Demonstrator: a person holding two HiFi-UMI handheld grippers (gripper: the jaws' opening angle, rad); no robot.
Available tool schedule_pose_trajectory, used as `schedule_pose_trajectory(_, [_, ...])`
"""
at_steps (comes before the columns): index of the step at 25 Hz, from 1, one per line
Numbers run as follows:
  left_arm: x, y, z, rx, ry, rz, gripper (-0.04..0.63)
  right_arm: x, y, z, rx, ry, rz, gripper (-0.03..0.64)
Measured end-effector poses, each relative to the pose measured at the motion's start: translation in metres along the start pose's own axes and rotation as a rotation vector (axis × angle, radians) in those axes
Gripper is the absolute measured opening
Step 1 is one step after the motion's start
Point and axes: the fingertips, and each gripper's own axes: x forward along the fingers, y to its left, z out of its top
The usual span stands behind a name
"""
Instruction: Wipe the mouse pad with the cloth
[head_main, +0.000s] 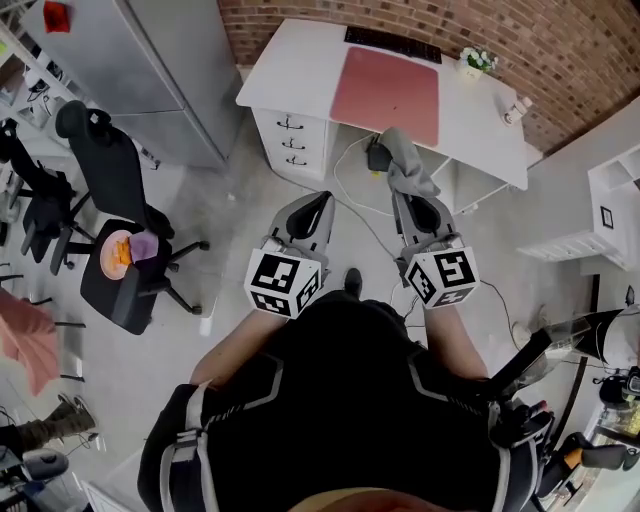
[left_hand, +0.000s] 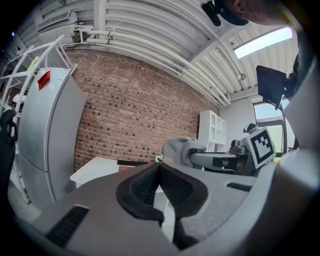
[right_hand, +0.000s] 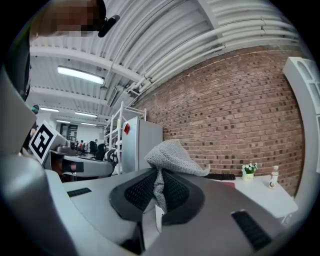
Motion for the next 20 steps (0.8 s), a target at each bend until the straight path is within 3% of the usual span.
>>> schedule_pose_trajectory(14, [0.097,0.004,0.015,0.017,0.02,0.11,-0.002,0.036,-0.094,0.0,0.039,-0.011,0.083,0.037])
schedule_pose_trajectory(20, [0.131,-0.005,0.004,0.042,0.078,0.125,-0.002,0.037,-0.117,-0.005,0.01,-0.036,0.157,0.037])
